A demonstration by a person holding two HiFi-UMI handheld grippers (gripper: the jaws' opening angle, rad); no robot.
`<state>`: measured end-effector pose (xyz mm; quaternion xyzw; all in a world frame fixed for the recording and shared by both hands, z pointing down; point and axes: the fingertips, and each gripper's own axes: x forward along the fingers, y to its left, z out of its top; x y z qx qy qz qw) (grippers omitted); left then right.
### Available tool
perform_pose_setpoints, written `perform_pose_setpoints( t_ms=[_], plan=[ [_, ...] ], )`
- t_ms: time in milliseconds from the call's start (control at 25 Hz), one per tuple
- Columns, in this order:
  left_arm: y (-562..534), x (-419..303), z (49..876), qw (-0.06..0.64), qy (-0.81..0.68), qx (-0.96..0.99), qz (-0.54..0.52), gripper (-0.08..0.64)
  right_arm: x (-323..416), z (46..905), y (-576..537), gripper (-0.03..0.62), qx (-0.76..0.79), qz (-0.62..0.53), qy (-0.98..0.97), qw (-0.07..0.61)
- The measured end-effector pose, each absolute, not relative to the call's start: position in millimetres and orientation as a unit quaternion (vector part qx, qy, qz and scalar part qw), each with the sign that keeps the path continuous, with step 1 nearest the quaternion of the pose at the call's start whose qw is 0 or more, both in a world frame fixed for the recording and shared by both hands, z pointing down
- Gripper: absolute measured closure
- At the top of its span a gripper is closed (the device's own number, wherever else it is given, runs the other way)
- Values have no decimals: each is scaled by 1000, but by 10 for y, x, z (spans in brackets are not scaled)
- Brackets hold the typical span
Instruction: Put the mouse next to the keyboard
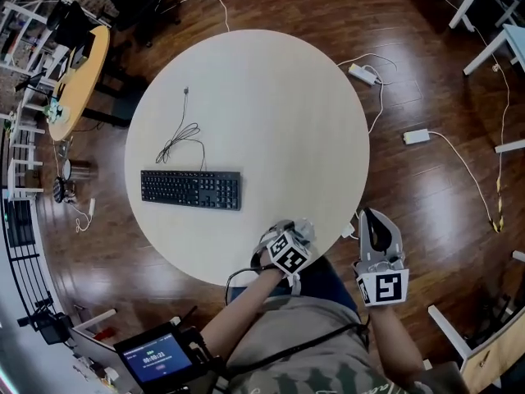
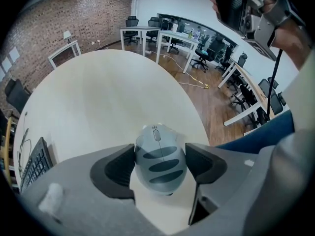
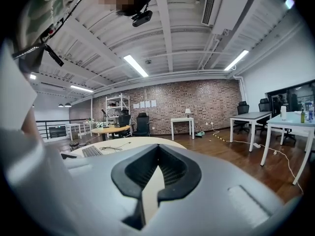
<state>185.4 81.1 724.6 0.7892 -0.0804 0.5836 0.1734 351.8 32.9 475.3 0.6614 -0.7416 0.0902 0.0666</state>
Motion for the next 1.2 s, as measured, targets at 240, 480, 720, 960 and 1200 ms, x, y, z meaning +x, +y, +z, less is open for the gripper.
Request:
perform_pose_setpoints(
  t_ms=[240, 480, 720, 960, 1200],
  plan=[
    [750, 1993, 7207, 183, -81, 793, 576, 224, 3552, 4759, 389, 588, 667, 93, -735, 81],
    [670, 2111, 7226, 199, -84, 794, 568, 222, 3519, 4753, 390, 588, 670, 92, -731, 97],
    [581, 2222, 7217, 205, -83, 796, 564, 219, 3605, 4733, 370, 588, 677, 82, -724, 104],
    [536, 2312, 7217, 191, -73, 798, 567, 219, 3616, 4771, 377, 588, 677, 79, -724, 106],
    [466, 2395, 7218, 184, -66, 801, 565, 219, 3632, 4854, 371, 588, 680, 89, -718, 118]
  ],
)
